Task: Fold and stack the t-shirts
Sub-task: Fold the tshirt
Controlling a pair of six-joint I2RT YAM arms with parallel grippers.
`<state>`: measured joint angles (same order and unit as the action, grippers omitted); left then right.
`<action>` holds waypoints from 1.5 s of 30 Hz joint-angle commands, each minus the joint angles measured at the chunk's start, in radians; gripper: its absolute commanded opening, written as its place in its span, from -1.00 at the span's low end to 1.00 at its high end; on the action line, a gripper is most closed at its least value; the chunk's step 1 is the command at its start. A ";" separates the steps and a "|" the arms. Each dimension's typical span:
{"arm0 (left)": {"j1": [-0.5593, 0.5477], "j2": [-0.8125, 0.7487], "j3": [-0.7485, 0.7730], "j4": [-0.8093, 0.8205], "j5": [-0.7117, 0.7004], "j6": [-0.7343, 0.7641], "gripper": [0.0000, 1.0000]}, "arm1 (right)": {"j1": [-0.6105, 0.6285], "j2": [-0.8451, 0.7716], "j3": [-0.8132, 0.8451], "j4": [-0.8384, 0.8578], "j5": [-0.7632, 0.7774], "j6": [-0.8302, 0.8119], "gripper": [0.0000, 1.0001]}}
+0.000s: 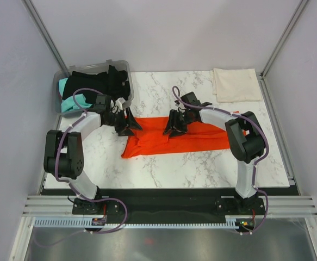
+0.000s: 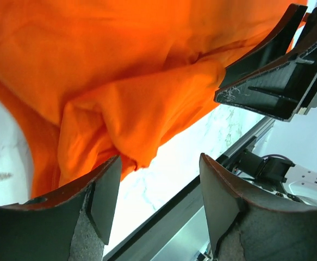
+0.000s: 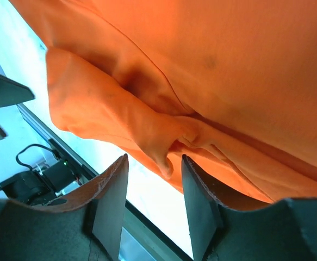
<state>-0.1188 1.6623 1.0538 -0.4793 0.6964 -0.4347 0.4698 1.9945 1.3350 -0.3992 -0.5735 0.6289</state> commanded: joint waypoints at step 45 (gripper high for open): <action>-0.206 -0.011 0.164 0.053 -0.123 0.007 -0.25 | -0.013 -0.204 0.051 -0.360 0.556 -0.123 0.10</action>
<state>-0.2630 1.5852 1.1702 -0.4210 0.5373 -0.4625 0.4603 1.8957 1.4326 -0.6373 -0.1944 0.5571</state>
